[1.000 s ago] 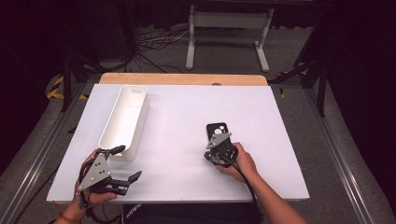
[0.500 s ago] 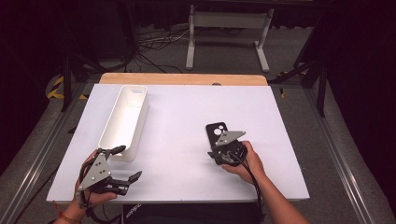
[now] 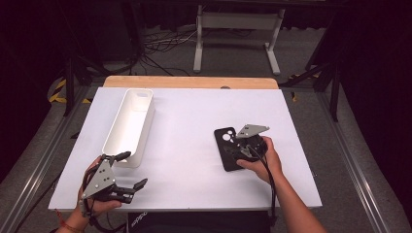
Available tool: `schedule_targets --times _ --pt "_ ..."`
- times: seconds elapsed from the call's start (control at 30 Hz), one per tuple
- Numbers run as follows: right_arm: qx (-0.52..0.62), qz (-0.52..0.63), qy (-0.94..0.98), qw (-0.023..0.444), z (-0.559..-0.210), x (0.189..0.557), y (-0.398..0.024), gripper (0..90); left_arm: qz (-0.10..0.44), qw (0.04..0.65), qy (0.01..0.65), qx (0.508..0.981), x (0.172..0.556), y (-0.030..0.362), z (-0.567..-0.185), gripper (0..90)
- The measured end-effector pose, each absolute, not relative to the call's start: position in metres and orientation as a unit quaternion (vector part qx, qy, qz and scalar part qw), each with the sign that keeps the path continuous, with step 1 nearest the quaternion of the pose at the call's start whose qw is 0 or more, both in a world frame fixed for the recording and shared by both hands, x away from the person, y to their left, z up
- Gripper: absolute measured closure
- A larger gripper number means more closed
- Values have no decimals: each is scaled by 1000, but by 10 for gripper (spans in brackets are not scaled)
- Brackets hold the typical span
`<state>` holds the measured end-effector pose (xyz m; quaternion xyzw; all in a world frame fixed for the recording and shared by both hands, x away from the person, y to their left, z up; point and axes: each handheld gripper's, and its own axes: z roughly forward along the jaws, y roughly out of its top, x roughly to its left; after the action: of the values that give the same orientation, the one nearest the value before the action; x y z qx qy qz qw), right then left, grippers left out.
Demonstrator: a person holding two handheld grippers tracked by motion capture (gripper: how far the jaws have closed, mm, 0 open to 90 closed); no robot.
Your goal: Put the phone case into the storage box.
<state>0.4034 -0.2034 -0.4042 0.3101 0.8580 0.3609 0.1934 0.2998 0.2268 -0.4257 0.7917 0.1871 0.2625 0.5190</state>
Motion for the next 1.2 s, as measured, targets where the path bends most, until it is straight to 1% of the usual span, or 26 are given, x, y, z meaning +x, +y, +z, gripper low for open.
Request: schedule_targets --times 0.07,0.23,0.27,0.3,0.37,0.4,0.43,0.6,0.63,0.7,0.73,0.87,0.93,0.97,1.2 --pt "319 358 855 195 -403 407 -206 440 262 517 184 793 300 227 -426 65" --pt "350 346 846 204 -401 422 -211 250 263 516 184 794 301 227 -426 66" --pt "355 344 846 202 -401 424 -211 231 261 518 185 794 300 227 -426 65" --pt "355 344 846 202 -401 424 -211 231 261 518 185 794 300 227 -426 65" --pt "362 336 846 200 -400 430 -212 184 262 516 183 794 301 227 -426 65" --pt "362 336 846 200 -400 430 -212 184 262 516 183 794 301 227 -426 66" --pt "374 346 838 195 -401 438 -214 131 259 519 184 794 300 226 -426 66" --pt "392 343 832 191 -400 448 -217 123 258 515 180 797 300 225 -427 65" --pt "394 337 834 191 -400 451 -217 138 257 515 180 797 300 224 -427 65" --pt "393 333 837 186 -398 454 -217 216 257 514 179 798 301 224 -427 65" --pt "395 329 839 180 -397 456 -218 236 261 512 177 799 301 224 -427 65" --pt "410 309 841 172 -399 466 -217 252 256 512 178 800 301 221 -428 65" --pt "415 307 842 157 -400 471 -218 263 253 512 177 802 301 221 -428 65" --pt "421 306 839 159 -401 474 -219 265 255 512 177 801 301 220 -429 65" --pt "429 280 846 148 -406 488 -216 343 250 511 176 803 301 219 -429 66"
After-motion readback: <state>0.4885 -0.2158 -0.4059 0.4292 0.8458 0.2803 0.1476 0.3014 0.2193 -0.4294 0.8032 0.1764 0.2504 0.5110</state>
